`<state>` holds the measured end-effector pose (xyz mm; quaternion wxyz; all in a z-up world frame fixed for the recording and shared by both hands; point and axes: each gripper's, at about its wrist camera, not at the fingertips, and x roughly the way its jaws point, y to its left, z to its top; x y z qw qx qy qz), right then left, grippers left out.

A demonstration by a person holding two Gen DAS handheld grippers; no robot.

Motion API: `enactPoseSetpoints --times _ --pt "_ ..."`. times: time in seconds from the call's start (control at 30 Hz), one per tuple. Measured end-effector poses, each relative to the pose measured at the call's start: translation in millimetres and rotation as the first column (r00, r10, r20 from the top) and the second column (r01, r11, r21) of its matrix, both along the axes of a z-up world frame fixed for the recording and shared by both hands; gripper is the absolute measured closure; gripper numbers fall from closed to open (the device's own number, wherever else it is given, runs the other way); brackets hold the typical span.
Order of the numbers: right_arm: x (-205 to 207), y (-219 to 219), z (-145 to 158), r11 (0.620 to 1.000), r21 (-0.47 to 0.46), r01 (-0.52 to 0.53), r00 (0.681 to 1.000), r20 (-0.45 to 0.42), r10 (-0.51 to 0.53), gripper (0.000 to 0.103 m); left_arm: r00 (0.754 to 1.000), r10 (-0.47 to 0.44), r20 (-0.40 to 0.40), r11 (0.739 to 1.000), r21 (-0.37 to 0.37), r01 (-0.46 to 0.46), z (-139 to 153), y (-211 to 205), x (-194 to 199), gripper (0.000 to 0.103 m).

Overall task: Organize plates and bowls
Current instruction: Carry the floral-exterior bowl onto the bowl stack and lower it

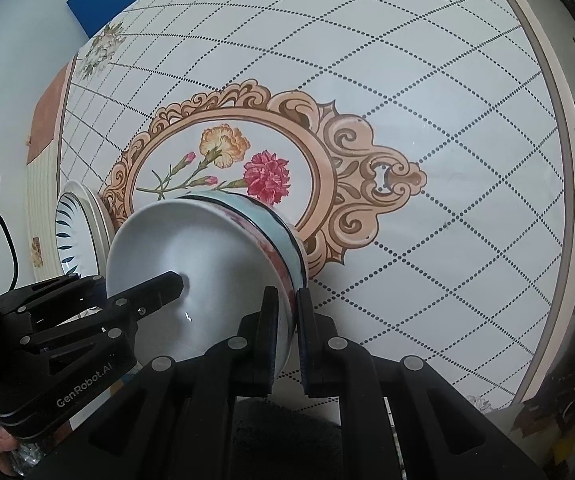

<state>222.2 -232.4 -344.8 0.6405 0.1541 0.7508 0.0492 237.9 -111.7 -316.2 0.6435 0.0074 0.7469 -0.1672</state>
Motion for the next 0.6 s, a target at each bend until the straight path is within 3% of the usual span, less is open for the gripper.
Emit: enactPoseSetpoints --times 0.07,0.13,0.23,0.37,0.4,0.43,0.5,0.6 --pt "-0.1 -1.2 0.3 1.000 0.001 0.000 1.000 0.001 0.000 0.077 1.000 0.004 0.003 1.000 -0.002 -0.004 1.3 0.2 -0.9 0.083" --pt "-0.1 -2.7 0.5 1.000 0.009 0.003 1.000 0.004 -0.003 0.059 1.000 0.012 0.002 1.000 -0.008 -0.012 2.3 1.4 -1.0 0.083" --pt "0.1 -5.1 0.8 1.000 0.021 0.009 1.000 0.004 -0.009 0.046 1.000 0.024 0.002 1.000 -0.015 -0.024 4.7 3.3 -1.8 0.082" --pt "1.0 -6.5 1.8 1.000 0.028 0.011 1.000 0.006 -0.011 0.045 0.999 0.037 0.009 0.999 -0.025 -0.037 8.7 4.2 -2.2 0.078" --pt "1.5 -6.7 2.2 1.000 0.029 0.010 1.000 0.006 -0.010 0.045 0.999 0.040 0.012 0.999 -0.028 -0.039 10.3 4.0 -2.2 0.074" --pt "1.7 -6.4 2.3 0.999 0.031 0.009 1.000 0.007 -0.010 0.045 0.999 0.042 0.022 0.999 -0.025 -0.041 12.7 3.6 -2.0 0.060" --pt "2.1 -6.2 2.6 1.000 0.027 0.009 1.000 0.008 -0.009 0.045 0.997 0.042 0.064 0.999 0.001 -0.042 19.0 5.1 -0.1 0.049" --pt "2.9 -6.1 2.3 0.999 0.039 0.010 1.000 0.003 -0.011 0.045 0.995 0.067 0.070 0.998 -0.016 -0.066 22.7 10.4 5.0 0.046"
